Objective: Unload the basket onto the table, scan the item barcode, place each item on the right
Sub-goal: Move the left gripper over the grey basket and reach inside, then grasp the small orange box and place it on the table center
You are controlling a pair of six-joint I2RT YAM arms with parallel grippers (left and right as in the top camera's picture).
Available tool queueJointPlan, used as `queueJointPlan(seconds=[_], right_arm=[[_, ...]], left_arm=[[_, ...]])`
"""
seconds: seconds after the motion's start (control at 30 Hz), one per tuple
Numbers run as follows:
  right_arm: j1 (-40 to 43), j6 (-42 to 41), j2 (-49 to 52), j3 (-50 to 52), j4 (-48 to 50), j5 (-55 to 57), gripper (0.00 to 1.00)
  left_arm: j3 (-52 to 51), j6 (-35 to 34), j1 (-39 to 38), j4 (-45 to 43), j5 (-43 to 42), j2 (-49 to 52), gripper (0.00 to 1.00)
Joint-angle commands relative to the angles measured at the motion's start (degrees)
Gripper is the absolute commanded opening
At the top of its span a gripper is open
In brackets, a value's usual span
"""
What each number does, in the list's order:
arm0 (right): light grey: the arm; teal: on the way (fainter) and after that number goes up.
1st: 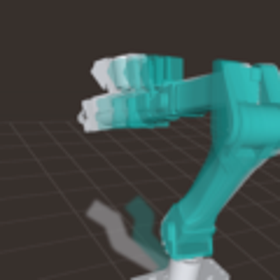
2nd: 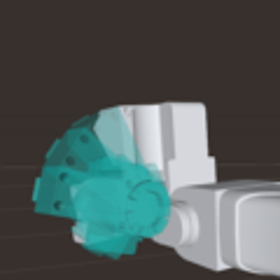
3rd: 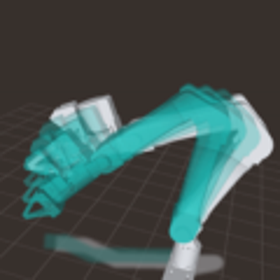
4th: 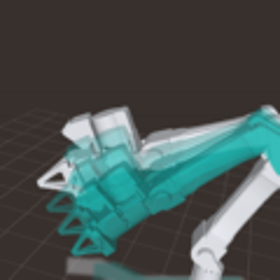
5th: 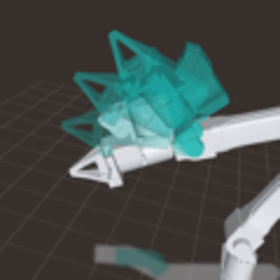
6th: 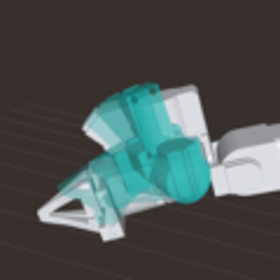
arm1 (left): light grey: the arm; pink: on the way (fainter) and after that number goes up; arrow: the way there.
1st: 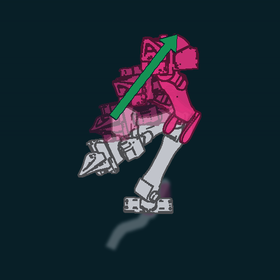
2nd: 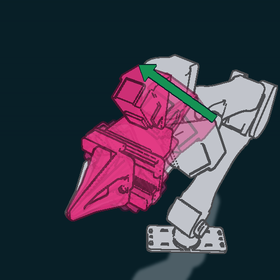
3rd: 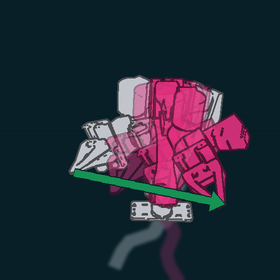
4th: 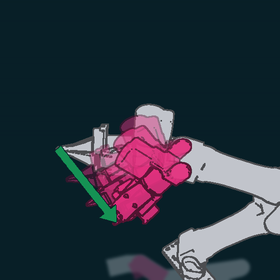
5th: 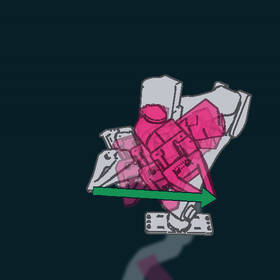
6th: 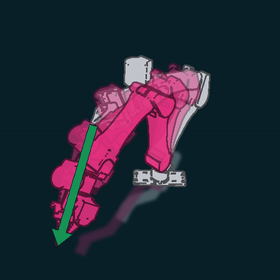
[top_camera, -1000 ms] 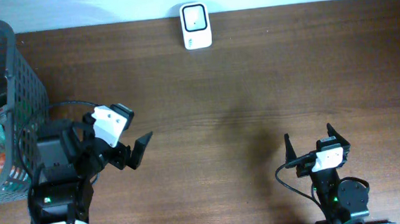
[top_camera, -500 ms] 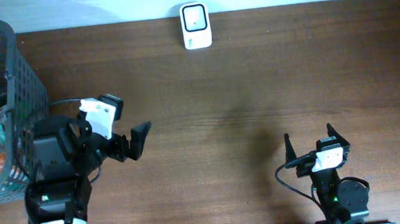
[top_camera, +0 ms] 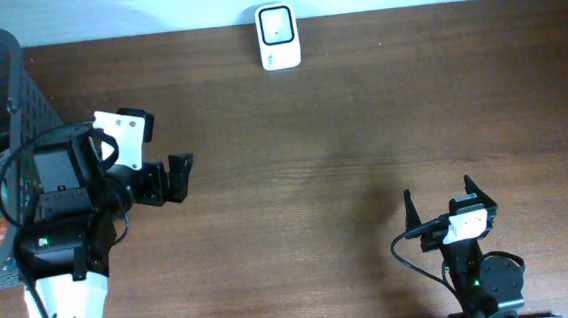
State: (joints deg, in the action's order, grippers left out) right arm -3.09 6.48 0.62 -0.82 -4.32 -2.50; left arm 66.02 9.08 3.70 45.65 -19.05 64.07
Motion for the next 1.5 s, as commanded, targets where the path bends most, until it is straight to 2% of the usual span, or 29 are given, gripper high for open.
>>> queueJointPlan(seconds=[0.0, 0.07, 0.13, 0.23, 0.3, 0.33, 0.4, 0.47, 0.53, 0.6, 0.67, 0.7, 0.8, 0.97, 1.13, 1.2, 1.47], right_arm=[[0.11, 0.35, -0.42, 0.5, 0.0, -0.28, 0.98], [0.13, 0.35, -0.42, 0.5, 0.0, -0.28, 0.98], [0.11, 0.35, -0.42, 0.5, -0.02, -0.28, 0.98], [0.11, 0.35, -0.42, 0.5, -0.02, -0.28, 0.98], [0.13, 0.35, -0.42, 0.5, -0.02, -0.28, 0.98], [0.11, 0.35, -0.42, 0.5, 0.0, -0.28, 0.98], [0.11, 0.35, -0.42, 0.5, -0.02, -0.28, 0.98], [0.13, 0.35, -0.42, 0.5, -0.02, -0.28, 0.98], [0.11, 0.35, -0.42, 0.5, 0.0, -0.28, 0.98], [0.11, 0.35, -0.42, 0.5, 0.0, -0.28, 0.99], [0.11, 0.35, -0.42, 0.5, 0.0, -0.28, 0.99], [0.11, 0.35, -0.42, 0.5, 0.0, -0.28, 0.98], [0.11, 0.35, -0.42, 0.5, 0.0, -0.28, 0.98], [0.11, 0.35, -0.42, 0.5, -0.02, -0.28, 0.98], [0.13, 0.35, -0.42, 0.5, -0.02, -0.28, 0.98], [0.11, 0.35, -0.42, 0.5, -0.02, -0.28, 0.98], [0.11, 0.35, -0.42, 0.5, 0.0, -0.28, 0.98]], left_arm=[[1.55, -3.23, -0.22, -2.03, 0.28, 0.11, 0.99], [5.03, -5.77, -0.22, -1.97, 1.86, 1.55, 1.0], [11.54, -9.55, -0.2, 0.24, 7.65, 4.07, 0.98], [25.44, -16.31, 0.02, 7.65, 27.74, 8.57, 0.99], [29.66, -20.13, 3.19, 9.97, 33.07, 8.98, 0.99], [29.94, -21.33, 5.07, 10.12, 33.51, 8.83, 0.99], [29.9, -26.14, 13.46, 11.06, 33.86, 9.07, 0.99], [29.86, -27.71, 22.25, 12.02, 33.0, 10.56, 0.98], [29.79, -27.67, 30.12, 12.63, 30.47, 13.27, 0.93], [29.79, -25.62, 35.47, 12.33, 25.86, 16.48, 0.84], [29.77, -22.91, 38.27, 11.47, 24.2, 19.89, 0.84], [29.77, -21.0, 39.54, 11.45, 24.22, 23.15, 0.8], [29.77, -18.01, 40.26, 12.46, 23.21, 30.69, 0.74], [29.73, -17.51, 40.26, 15.1, 25.53, 44.68, 0.65], [29.66, -16.0, 40.24, 13.73, 27.36, 49.9, 0.64], [29.66, -15.78, 40.24, 13.49, 27.26, 51.34, 0.58], [29.66, -15.78, 40.19, 13.33, 27.26, 53.35, 0.61]])
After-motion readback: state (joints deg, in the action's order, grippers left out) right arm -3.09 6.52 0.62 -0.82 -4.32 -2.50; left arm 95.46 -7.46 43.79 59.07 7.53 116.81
